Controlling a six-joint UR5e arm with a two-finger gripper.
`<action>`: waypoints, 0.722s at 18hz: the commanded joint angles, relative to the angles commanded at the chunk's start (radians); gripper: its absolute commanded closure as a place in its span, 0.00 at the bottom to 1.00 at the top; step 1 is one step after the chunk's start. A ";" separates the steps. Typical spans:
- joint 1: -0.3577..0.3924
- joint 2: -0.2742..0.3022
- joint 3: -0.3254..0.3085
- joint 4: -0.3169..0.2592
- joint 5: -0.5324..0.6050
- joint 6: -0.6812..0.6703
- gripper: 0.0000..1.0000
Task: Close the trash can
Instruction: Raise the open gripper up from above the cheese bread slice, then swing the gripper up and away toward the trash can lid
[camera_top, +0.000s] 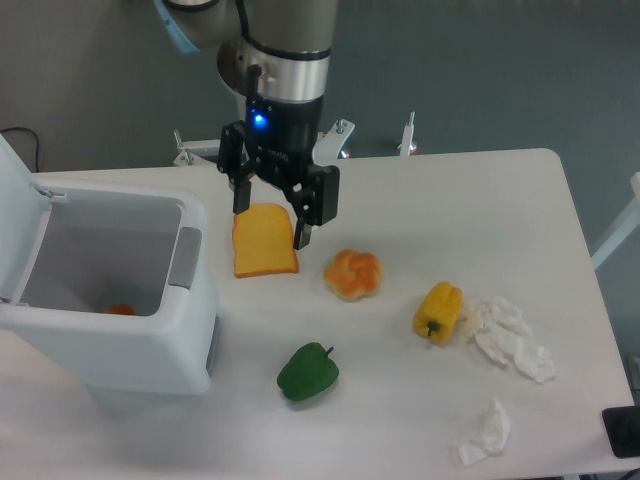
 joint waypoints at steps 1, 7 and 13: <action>0.000 0.006 0.002 0.002 -0.002 -0.043 0.00; -0.008 0.074 0.006 0.003 -0.023 -0.186 0.00; -0.055 0.120 0.015 0.002 -0.104 -0.406 0.00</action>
